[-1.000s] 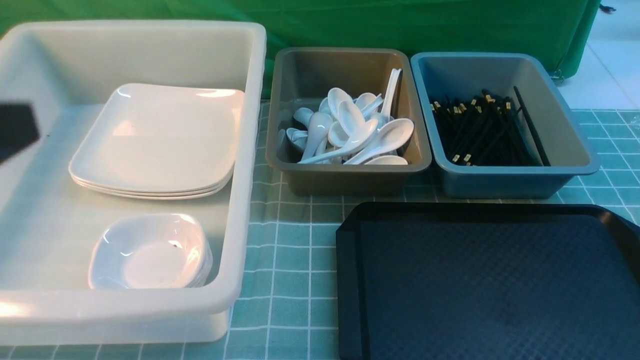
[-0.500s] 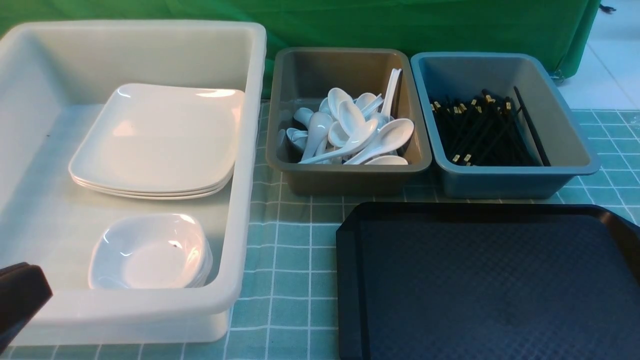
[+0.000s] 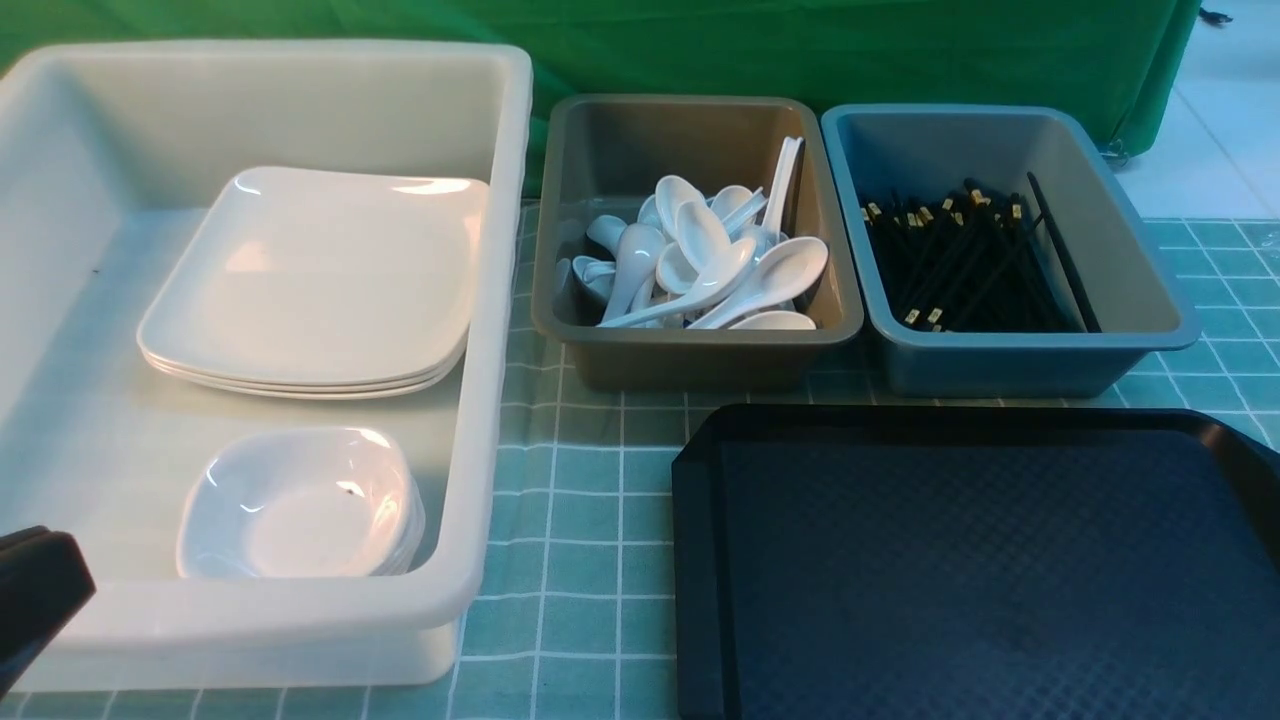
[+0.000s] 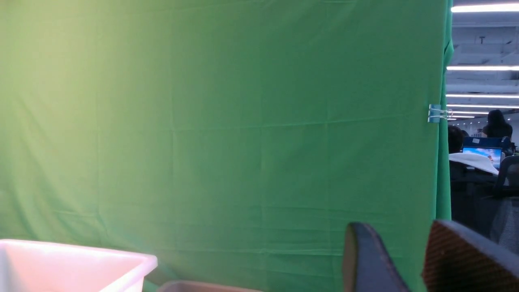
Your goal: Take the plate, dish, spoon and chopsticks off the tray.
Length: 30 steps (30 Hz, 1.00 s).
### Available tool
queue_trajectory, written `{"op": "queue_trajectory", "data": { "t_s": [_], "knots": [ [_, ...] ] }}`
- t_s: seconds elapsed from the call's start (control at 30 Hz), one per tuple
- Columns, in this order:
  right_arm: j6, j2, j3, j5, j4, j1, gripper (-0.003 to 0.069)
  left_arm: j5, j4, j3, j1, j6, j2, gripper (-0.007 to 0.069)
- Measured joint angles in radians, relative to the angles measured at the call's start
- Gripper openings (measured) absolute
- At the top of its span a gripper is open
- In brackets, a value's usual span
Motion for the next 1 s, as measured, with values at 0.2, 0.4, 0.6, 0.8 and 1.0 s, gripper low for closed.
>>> {"op": "queue_trajectory", "data": {
  "t_s": [0.2, 0.4, 0.6, 0.8, 1.0],
  "knots": [
    [0.0, 0.0, 0.001, 0.0, -0.001, 0.0, 0.026, -0.233, 0.059, 0.08, 0.001, 0.079, 0.0, 0.001],
    [0.0, 0.0, 0.001, -0.001, -0.001, 0.0, 0.026, -0.529, 0.427, 0.33, 0.024, -0.243, -0.073, 0.001],
    [0.0, -0.001, 0.001, -0.001, -0.001, 0.0, 0.026, -0.639, 0.521, 0.592, 0.026, -0.35, -0.18, 0.001],
    [0.0, -0.001, 0.001, -0.001, -0.001, 0.0, 0.026, -0.565, 0.53, 0.616, 0.026, -0.354, -0.196, 0.0011],
    [0.0, -0.001, 0.001, -0.001, -0.001, 0.0, 0.026, -0.573, 0.53, 0.616, 0.026, -0.354, -0.196, 0.0011]
  ]
}}
